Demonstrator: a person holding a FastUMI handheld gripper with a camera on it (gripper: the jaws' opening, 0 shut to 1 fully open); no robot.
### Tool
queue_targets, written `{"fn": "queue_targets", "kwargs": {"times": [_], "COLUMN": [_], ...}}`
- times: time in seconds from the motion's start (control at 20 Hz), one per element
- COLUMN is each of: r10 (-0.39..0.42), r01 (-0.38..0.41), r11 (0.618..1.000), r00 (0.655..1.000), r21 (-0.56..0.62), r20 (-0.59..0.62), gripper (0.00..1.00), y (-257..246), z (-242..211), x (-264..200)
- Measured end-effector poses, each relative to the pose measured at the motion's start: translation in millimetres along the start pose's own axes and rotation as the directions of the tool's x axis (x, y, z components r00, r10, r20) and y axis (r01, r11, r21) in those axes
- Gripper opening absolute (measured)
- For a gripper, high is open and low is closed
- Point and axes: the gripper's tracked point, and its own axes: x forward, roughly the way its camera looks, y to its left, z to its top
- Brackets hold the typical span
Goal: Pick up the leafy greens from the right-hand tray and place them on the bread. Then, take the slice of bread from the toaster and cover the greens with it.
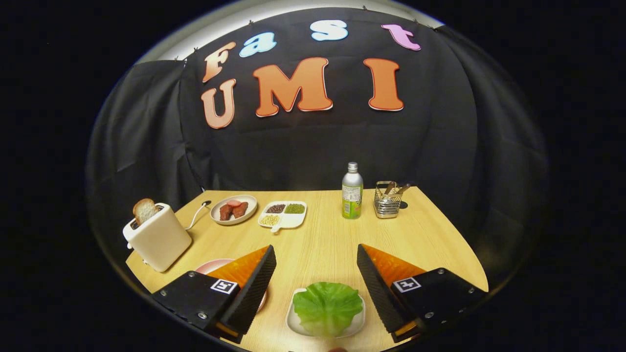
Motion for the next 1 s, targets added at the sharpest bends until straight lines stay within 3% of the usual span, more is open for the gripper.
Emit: {"fn": "queue_targets", "kwargs": {"times": [0.3, 0.5, 1.0], "r10": [0.026, 0.054, 0.038], "r01": [-0.029, -0.046, -0.053], "r11": [0.999, 0.998, 0.998], "r00": [0.983, 0.949, 0.870], "r21": [-0.012, 0.031, -0.017], "r20": [-0.179, -0.309, -0.492], "gripper": [0.99, 0.99, 0.98], "y": [-1.0, -3.3, -10.5], "z": [-42.7, -76.3, -127.9], "x": [15.7, 23.8, 26.8]}}
